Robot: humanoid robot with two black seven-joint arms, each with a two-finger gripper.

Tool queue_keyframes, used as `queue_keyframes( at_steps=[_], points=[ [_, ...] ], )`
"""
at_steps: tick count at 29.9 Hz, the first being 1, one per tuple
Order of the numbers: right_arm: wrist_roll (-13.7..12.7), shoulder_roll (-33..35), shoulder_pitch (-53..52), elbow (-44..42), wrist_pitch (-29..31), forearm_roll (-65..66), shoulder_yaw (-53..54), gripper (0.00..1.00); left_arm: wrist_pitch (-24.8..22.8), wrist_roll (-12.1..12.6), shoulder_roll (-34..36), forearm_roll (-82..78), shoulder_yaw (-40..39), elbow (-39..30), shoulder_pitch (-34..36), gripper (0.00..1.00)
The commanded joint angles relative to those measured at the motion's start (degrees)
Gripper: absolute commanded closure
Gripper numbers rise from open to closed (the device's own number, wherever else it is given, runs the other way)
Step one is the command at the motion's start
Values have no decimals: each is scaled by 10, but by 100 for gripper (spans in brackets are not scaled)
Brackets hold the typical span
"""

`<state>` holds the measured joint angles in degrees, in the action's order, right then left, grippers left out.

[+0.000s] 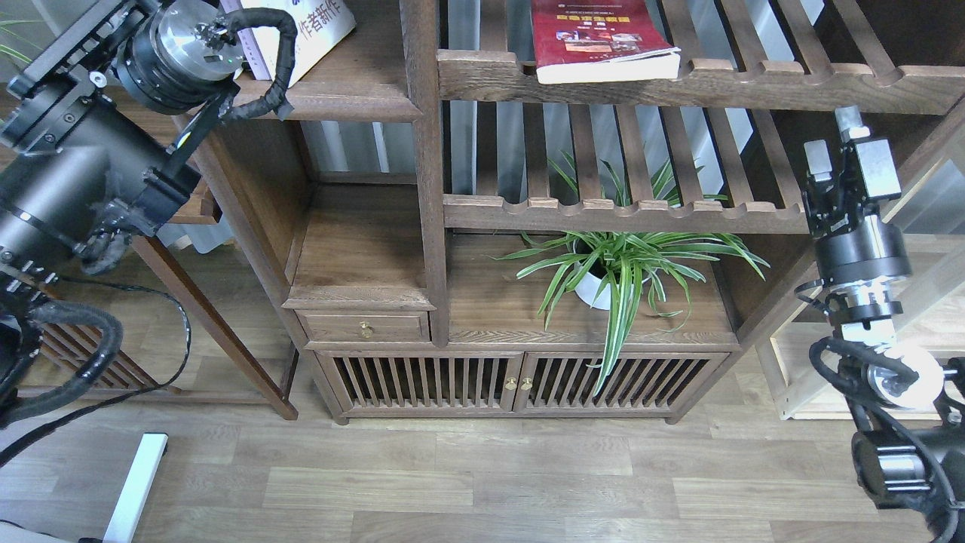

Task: Organize books on shelf
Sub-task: 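Lower the left gripper and raise the right gripper toward the red book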

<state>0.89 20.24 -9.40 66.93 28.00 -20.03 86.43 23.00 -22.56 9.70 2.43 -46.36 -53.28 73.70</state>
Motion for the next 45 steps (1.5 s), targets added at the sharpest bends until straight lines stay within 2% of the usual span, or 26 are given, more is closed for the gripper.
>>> queue_keyframes(
  at_steps=[1, 7, 13, 18, 27, 33, 38, 42, 45],
  points=[
    [1, -6, 9, 0, 0, 1, -1, 14, 5, 24, 15, -12, 6, -30, -2, 9],
    [2, -11, 10, 1, 0, 1, -1, 14, 9, 23, 28, -18, 6, -52, -2, 9],
    [2, -10, 10, 1, 0, 1, -1, 14, 50, 30, 94, -32, 9, -111, -29, 10],
    [1, -11, 3, 0, 0, 1, -2, 14, 50, 24, 127, -32, 3, -154, -49, 10],
    [1, -12, -8, -3, 0, 1, -19, 14, 50, 24, 139, -62, -12, -175, -41, 10],
    [1, -14, -12, -3, 0, 1, -18, 14, 50, 30, 132, -71, -31, -204, -44, 10],
    [2, -11, 1, 40, 0, -4, -19, 14, 50, 52, 111, -43, -57, -232, -60, 10],
    [2, -13, -8, 46, 0, -4, -19, 15, 50, 52, 54, 21, -123, -264, -96, 12],
    [3, -15, -18, 55, 0, -4, -19, 15, 50, 53, 27, 27, -145, -288, -131, 11]
  ],
)
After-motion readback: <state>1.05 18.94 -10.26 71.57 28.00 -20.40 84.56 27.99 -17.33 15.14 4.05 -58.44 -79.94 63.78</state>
